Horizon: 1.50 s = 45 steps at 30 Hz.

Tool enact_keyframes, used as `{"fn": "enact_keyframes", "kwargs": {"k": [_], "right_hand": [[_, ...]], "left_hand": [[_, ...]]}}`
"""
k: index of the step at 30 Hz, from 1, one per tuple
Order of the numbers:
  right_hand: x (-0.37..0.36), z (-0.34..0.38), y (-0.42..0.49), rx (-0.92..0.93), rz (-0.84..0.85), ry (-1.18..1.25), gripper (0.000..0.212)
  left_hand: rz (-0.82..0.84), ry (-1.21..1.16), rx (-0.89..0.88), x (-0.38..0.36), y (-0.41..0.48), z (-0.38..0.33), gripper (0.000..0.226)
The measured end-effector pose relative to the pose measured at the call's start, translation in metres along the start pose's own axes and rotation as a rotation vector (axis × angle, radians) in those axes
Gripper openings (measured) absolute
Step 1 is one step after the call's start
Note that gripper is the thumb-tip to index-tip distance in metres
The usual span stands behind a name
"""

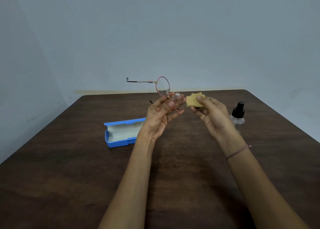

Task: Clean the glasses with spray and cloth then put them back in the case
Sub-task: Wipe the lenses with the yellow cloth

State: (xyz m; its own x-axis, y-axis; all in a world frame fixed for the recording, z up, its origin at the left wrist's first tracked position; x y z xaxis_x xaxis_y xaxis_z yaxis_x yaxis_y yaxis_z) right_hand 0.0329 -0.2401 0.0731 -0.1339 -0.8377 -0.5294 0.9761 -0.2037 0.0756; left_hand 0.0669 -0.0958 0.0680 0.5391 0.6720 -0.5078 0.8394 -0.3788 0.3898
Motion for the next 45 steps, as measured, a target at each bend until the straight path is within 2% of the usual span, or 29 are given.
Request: {"fn": "enact_keyframes", "kwargs": {"k": [3, 7, 9, 11, 15, 17, 20, 24, 30, 35, 39, 45], "right_hand": [[0.007, 0.004, 0.0, 0.082, -0.087, -0.117, 0.01], [0.01, 0.018, -0.004, 0.372, -0.211, -0.174, 0.022], [0.007, 0.022, -0.008, 0.494, -0.199, -0.227, 0.038], [0.0, 0.022, -0.013, 0.584, -0.173, -0.337, 0.045], [-0.025, 0.026, -0.035, 0.875, -0.167, -0.729, 0.025], [-0.034, 0.025, -0.043, 1.007, -0.149, -0.898, 0.026], [-0.043, 0.018, -0.049, 1.114, -0.044, -1.016, 0.031], [-0.054, 0.011, -0.056, 1.26, 0.068, -1.155, 0.03], [-0.047, 0.022, -0.056, 1.277, -0.048, -1.095, 0.03], [-0.062, 0.008, -0.062, 1.29, 0.164, -1.119, 0.03], [-0.064, 0.007, -0.063, 1.304, 0.236, -1.172, 0.029], [-0.056, 0.015, -0.059, 1.269, 0.06, -1.188, 0.033]], "left_hand": [[0.012, 0.0, 0.0, 0.0, 0.0, 0.0, 0.045], [0.013, 0.018, 0.01, -0.001, 0.001, 0.002, 0.047], [0.02, 0.022, 0.01, -0.002, 0.001, 0.004, 0.047], [0.024, 0.008, 0.018, -0.003, 0.002, 0.006, 0.049], [0.025, -0.008, 0.034, -0.002, 0.003, 0.01, 0.052], [0.008, -0.024, 0.035, -0.002, 0.003, 0.01, 0.053], [-0.001, -0.055, -0.004, -0.002, 0.001, 0.003, 0.051], [0.066, -0.162, -0.072, -0.003, -0.003, -0.011, 0.042], [0.101, -0.09, 0.002, -0.009, -0.003, -0.001, 0.044], [0.072, -0.157, -0.025, -0.003, -0.004, -0.005, 0.045], [0.135, -0.235, -0.093, -0.004, -0.008, -0.016, 0.04], [0.123, -0.144, -0.024, -0.011, -0.009, -0.009, 0.042]]}}
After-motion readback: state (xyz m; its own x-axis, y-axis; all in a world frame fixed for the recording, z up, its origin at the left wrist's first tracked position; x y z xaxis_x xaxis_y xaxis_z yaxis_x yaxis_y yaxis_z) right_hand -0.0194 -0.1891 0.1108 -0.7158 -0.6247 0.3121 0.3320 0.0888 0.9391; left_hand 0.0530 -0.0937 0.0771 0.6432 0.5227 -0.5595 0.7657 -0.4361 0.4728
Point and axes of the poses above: each hand's wrist, its own y-axis towards the middle knuckle, its own x-axis out of the back of the hand, z = x × y, the point moved 6 cm from there along y, towards the middle knuckle, and after that the axes turned 1 degree about -x, right-handed, at the moved point
